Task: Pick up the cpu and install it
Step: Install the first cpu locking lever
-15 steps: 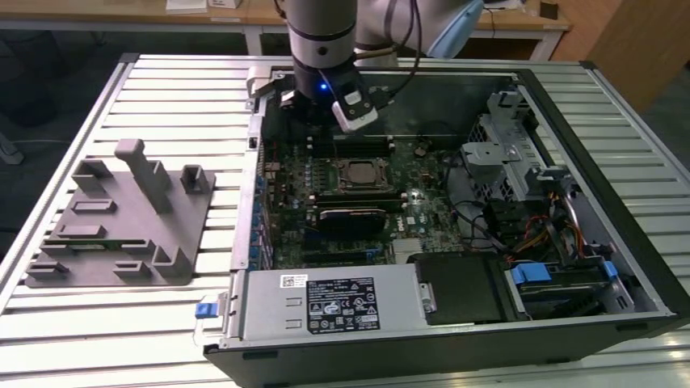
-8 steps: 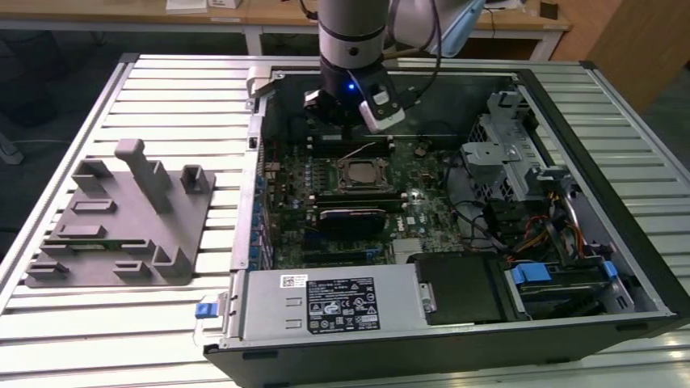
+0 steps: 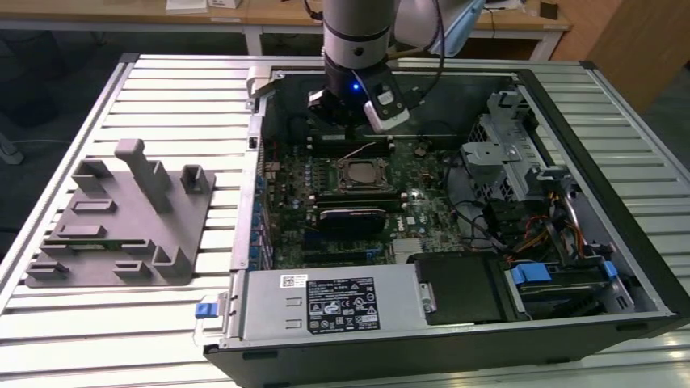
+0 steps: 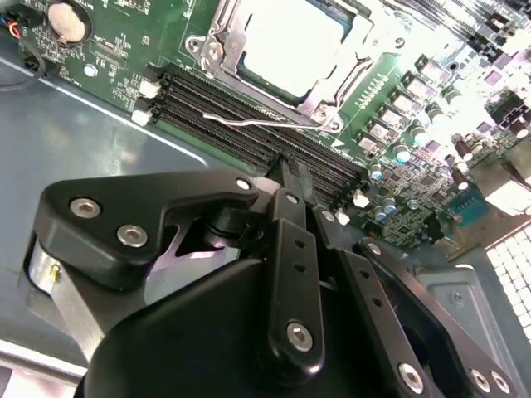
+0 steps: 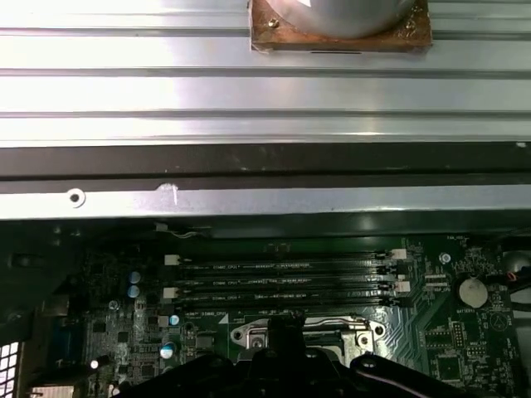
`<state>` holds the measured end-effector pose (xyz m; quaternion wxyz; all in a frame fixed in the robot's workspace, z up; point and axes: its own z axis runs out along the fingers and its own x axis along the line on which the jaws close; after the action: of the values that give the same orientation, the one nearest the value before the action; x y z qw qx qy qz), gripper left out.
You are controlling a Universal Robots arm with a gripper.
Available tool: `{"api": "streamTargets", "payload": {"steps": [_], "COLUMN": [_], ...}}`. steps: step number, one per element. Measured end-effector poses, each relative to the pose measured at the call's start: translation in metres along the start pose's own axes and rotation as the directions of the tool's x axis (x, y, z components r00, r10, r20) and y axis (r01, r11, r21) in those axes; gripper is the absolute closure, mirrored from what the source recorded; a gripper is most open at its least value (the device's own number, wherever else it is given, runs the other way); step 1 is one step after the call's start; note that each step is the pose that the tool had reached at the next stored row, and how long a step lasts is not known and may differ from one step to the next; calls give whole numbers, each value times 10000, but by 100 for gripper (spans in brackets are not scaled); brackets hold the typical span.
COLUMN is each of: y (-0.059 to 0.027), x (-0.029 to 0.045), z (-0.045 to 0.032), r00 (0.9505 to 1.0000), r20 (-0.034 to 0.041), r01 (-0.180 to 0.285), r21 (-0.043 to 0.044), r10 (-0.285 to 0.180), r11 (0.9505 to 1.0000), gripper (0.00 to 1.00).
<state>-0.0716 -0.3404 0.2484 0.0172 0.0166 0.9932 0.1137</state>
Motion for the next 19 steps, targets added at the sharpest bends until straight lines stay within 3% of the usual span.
{"api": "streamTargets", "payload": {"steps": [1, 7, 9, 13, 19], "y": [-2, -14, -26, -58, -72], "x": [0, 3, 3, 5, 7], "z": [3, 37, 59, 116, 174], "r00": [10000, 9989, 9986, 9984, 9932], "r20": [32, 461, 519, 559, 753], "r01": [3, 36, 37, -63, -892], "r21": [-1, -14, -15, -24, -7], "r10": [-3, -35, -36, 64, 890], "r11": [10000, 10000, 10000, 10000, 9960], "gripper": [89, 89, 89, 89, 89]}}
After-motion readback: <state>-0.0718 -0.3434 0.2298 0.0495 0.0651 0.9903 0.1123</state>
